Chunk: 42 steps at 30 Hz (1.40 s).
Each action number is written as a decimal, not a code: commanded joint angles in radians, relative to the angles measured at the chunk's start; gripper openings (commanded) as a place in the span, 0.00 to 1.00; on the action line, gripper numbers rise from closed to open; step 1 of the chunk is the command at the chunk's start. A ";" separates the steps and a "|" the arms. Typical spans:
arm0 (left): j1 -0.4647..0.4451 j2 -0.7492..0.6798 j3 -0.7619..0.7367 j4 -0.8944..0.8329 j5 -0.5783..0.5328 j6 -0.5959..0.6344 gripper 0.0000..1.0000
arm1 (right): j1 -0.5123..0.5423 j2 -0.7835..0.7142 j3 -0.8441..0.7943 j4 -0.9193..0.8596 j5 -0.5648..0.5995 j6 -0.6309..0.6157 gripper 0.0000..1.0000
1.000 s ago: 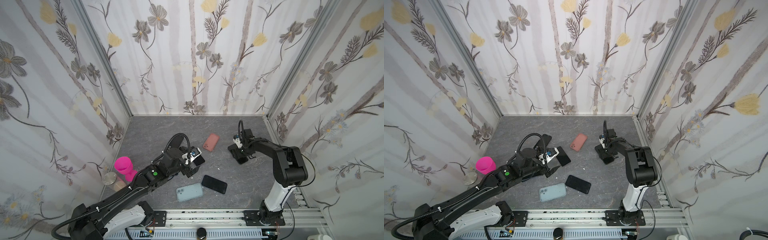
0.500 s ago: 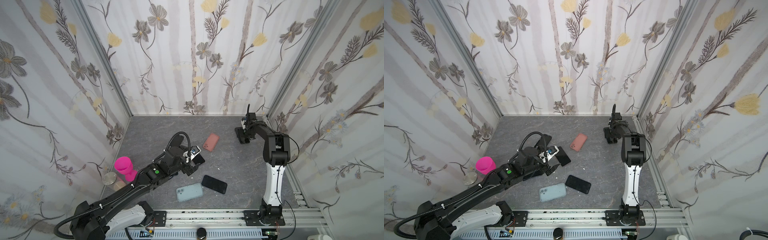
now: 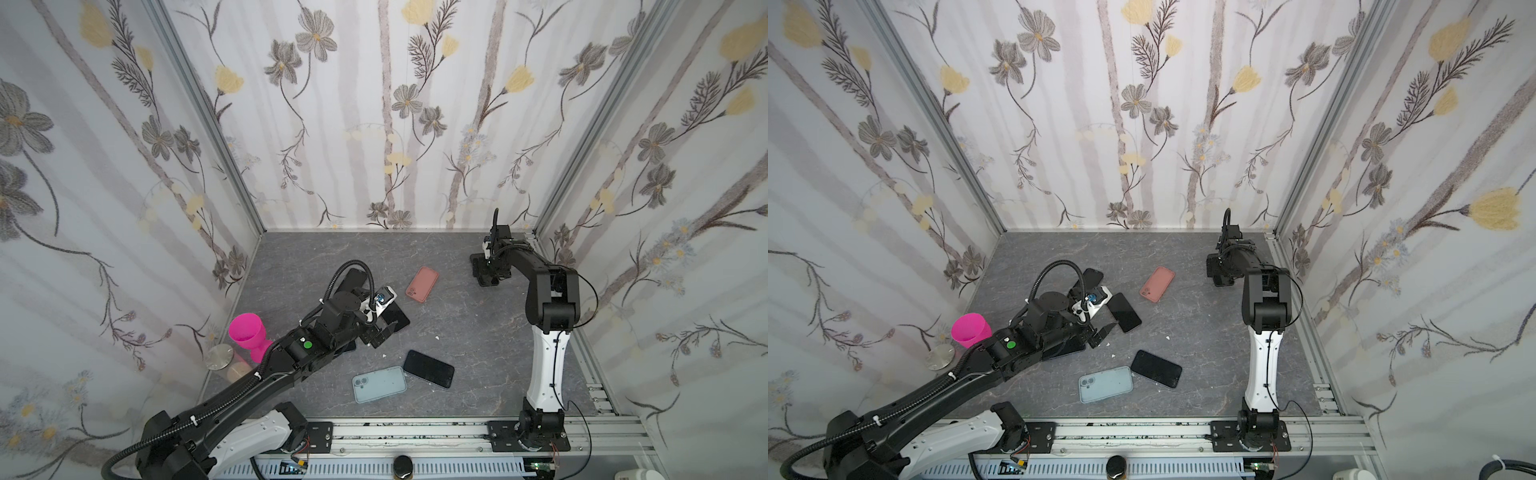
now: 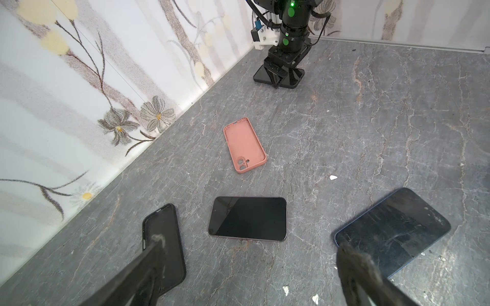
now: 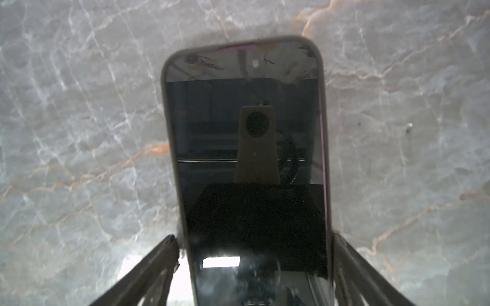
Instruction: Put the phone into the phone case
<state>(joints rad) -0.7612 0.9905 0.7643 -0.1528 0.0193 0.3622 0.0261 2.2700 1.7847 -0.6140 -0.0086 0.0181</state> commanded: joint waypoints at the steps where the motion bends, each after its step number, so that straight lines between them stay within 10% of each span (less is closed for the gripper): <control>1: 0.010 -0.004 0.006 0.034 -0.010 -0.002 1.00 | 0.005 -0.038 -0.018 -0.003 0.005 0.008 0.89; 28: 0.116 0.051 -0.018 0.138 -0.006 -0.021 1.00 | 0.128 -0.436 -0.433 0.431 0.018 0.013 0.93; 42: 0.179 0.131 -0.047 0.238 0.021 -0.045 1.00 | 0.291 -0.395 -0.427 0.707 -0.008 -0.107 0.92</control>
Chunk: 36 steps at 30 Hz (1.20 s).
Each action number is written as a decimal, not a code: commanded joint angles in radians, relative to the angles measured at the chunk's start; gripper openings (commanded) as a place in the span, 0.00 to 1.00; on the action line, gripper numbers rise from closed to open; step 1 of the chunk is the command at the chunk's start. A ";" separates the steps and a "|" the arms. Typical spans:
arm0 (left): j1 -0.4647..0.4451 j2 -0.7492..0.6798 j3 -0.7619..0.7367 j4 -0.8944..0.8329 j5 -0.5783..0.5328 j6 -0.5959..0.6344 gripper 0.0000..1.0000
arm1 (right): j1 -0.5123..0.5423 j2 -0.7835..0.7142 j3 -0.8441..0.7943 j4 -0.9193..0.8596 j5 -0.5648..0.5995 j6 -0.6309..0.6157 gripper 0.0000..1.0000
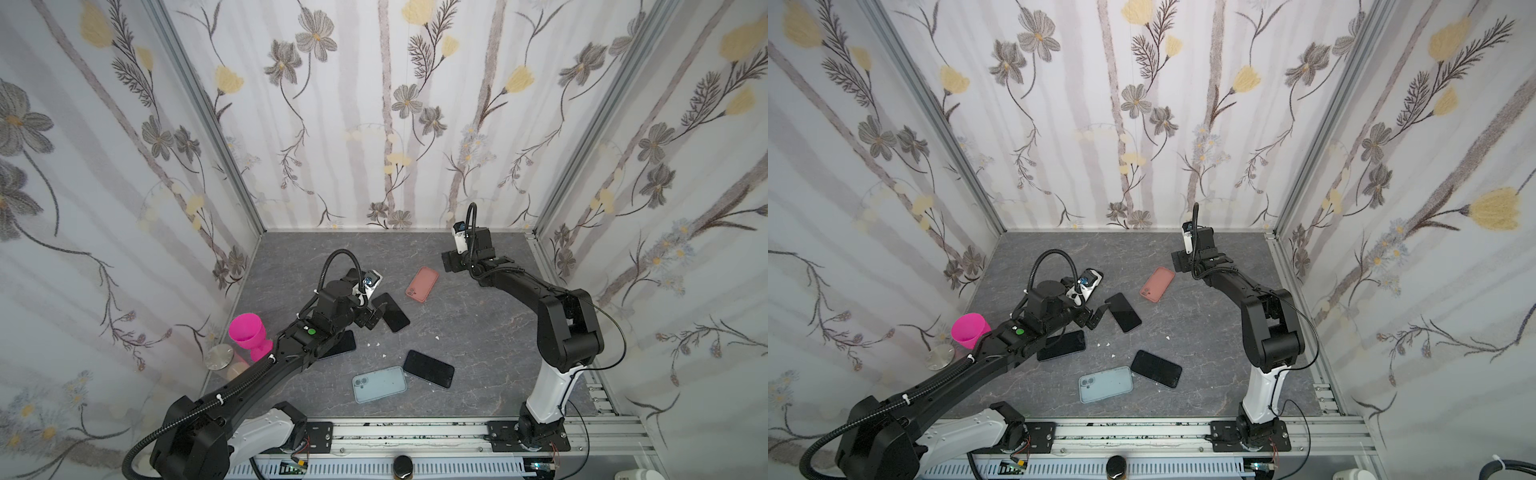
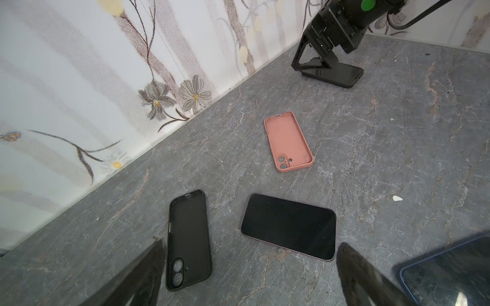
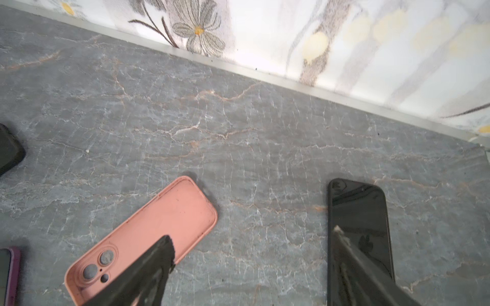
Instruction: Put the phone into the phone case
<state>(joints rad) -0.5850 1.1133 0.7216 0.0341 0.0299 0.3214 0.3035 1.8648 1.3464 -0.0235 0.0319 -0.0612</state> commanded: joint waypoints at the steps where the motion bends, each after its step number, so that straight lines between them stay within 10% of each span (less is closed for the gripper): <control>1: 0.002 0.011 -0.004 0.052 0.007 -0.003 1.00 | 0.020 0.012 0.014 0.130 -0.064 -0.037 0.92; 19: 0.002 -0.033 0.053 -0.002 -0.021 -0.085 1.00 | 0.096 -0.212 -0.061 0.055 -0.176 -0.143 0.93; 36: 0.003 0.122 0.201 -0.101 0.012 -0.292 0.95 | 0.101 -0.461 -0.228 -0.123 -0.132 0.058 0.88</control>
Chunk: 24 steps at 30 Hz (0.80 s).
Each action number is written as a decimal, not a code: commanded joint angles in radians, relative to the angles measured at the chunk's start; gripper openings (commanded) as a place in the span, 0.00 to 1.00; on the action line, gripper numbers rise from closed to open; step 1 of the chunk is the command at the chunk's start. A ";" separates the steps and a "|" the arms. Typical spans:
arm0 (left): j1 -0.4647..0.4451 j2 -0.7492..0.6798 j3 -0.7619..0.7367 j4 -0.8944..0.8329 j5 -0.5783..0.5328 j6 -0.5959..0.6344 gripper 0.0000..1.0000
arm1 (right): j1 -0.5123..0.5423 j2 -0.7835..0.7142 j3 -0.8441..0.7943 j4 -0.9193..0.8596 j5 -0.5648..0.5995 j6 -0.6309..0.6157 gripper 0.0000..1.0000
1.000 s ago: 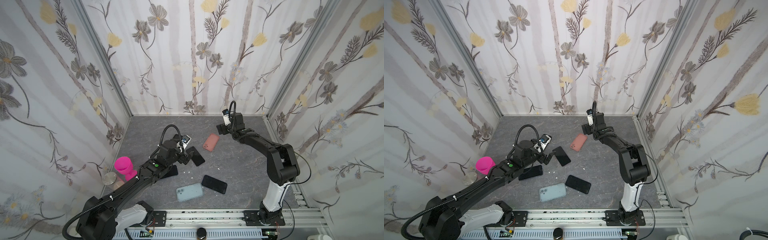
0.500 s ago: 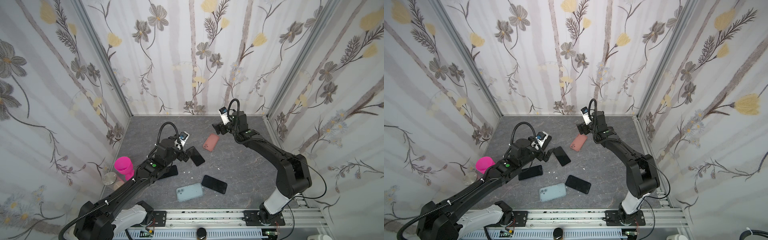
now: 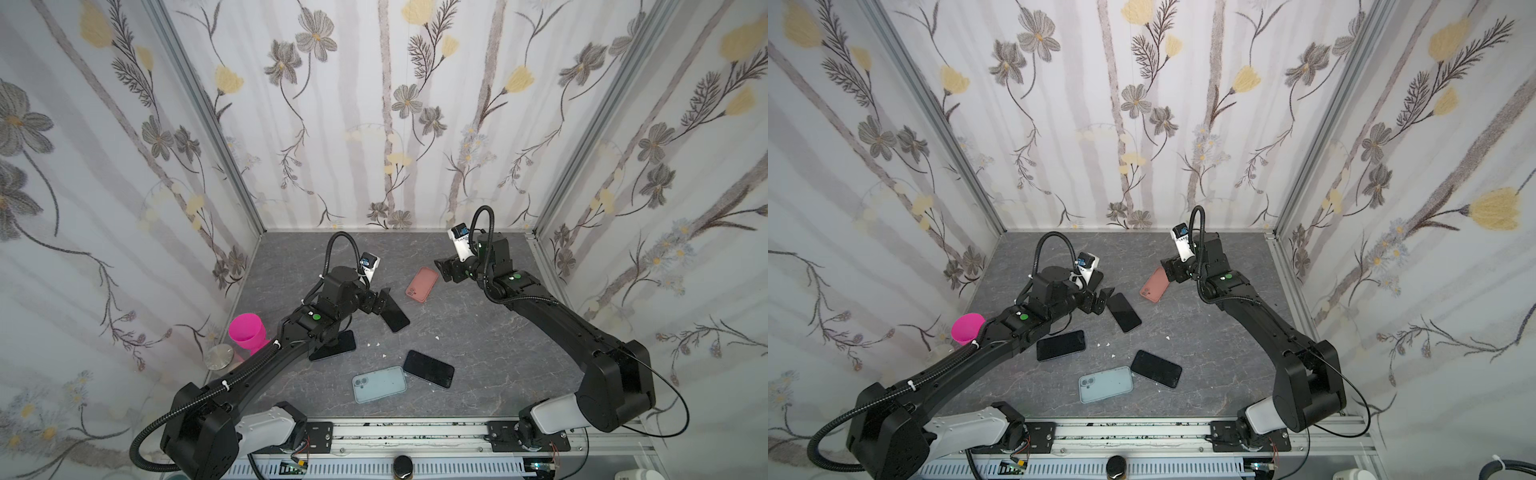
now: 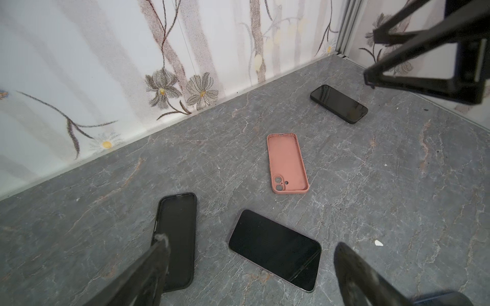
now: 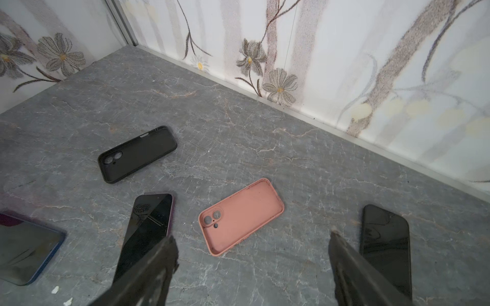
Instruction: Put the phone into the phone case
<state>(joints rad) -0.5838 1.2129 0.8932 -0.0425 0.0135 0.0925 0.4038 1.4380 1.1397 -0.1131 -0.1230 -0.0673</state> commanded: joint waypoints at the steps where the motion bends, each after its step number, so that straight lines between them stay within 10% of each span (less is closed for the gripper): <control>1: 0.001 0.036 0.041 -0.032 0.033 -0.083 0.95 | 0.000 -0.054 -0.034 -0.049 0.033 0.079 0.88; 24: -0.018 0.515 0.505 -0.362 0.238 -0.325 0.80 | 0.164 -0.397 -0.438 -0.264 0.101 0.449 0.83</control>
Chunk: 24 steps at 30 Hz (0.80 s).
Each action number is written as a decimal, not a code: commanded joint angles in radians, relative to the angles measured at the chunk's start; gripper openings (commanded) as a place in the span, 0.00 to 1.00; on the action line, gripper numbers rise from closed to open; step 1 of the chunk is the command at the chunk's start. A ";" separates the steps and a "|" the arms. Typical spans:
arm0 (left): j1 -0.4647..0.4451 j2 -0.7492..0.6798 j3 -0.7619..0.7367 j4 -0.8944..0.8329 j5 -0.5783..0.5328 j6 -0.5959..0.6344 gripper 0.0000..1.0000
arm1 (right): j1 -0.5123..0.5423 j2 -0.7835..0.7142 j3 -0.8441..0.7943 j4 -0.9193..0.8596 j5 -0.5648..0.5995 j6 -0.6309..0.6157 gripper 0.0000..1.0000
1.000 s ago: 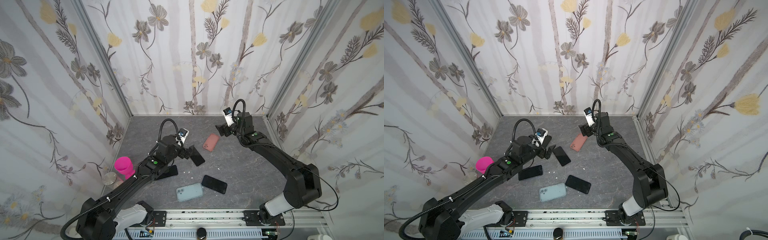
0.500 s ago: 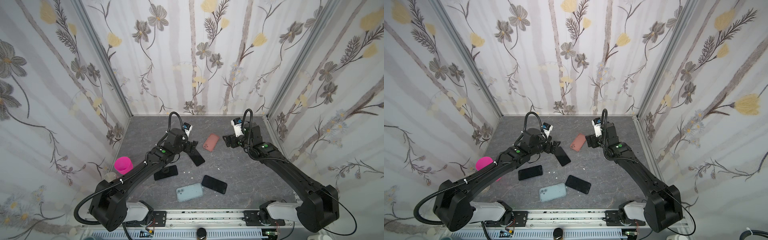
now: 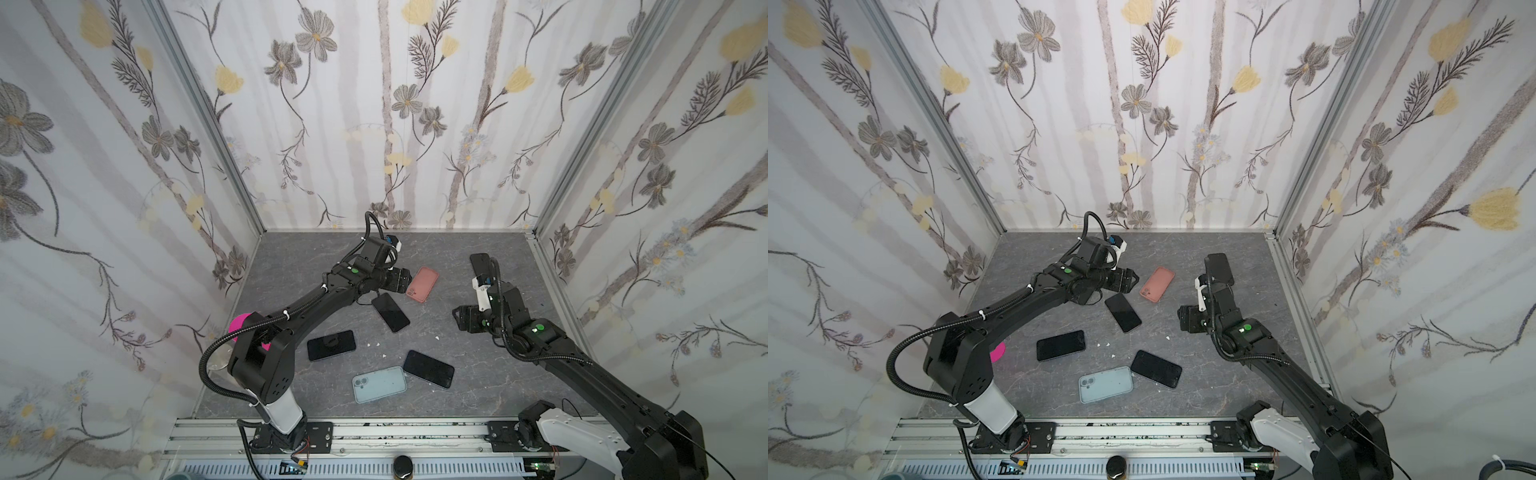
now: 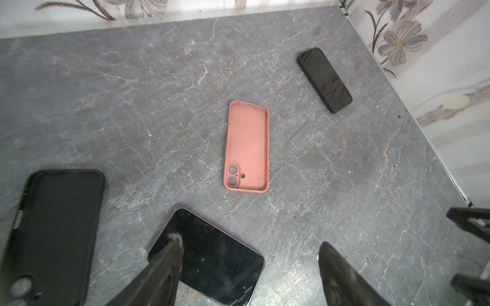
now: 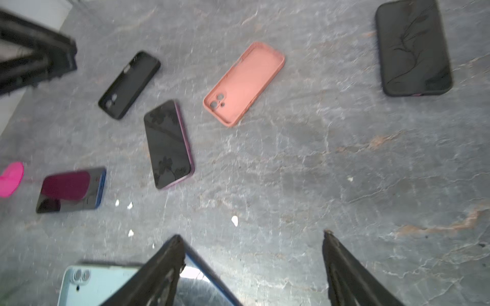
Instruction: Put the phone into the phone case
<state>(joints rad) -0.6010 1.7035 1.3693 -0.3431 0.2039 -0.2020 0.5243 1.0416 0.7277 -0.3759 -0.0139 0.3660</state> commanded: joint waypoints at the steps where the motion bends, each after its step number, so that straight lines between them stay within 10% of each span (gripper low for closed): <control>1: 0.000 0.027 0.031 -0.062 0.054 -0.035 0.80 | 0.075 0.009 -0.037 0.001 -0.018 0.004 0.84; 24: 0.018 -0.036 -0.037 -0.037 0.057 0.002 0.83 | 0.455 0.356 -0.079 0.101 0.042 -0.104 1.00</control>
<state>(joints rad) -0.5873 1.6840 1.3384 -0.3782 0.2687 -0.2089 0.9703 1.3853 0.6376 -0.2909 0.0177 0.2710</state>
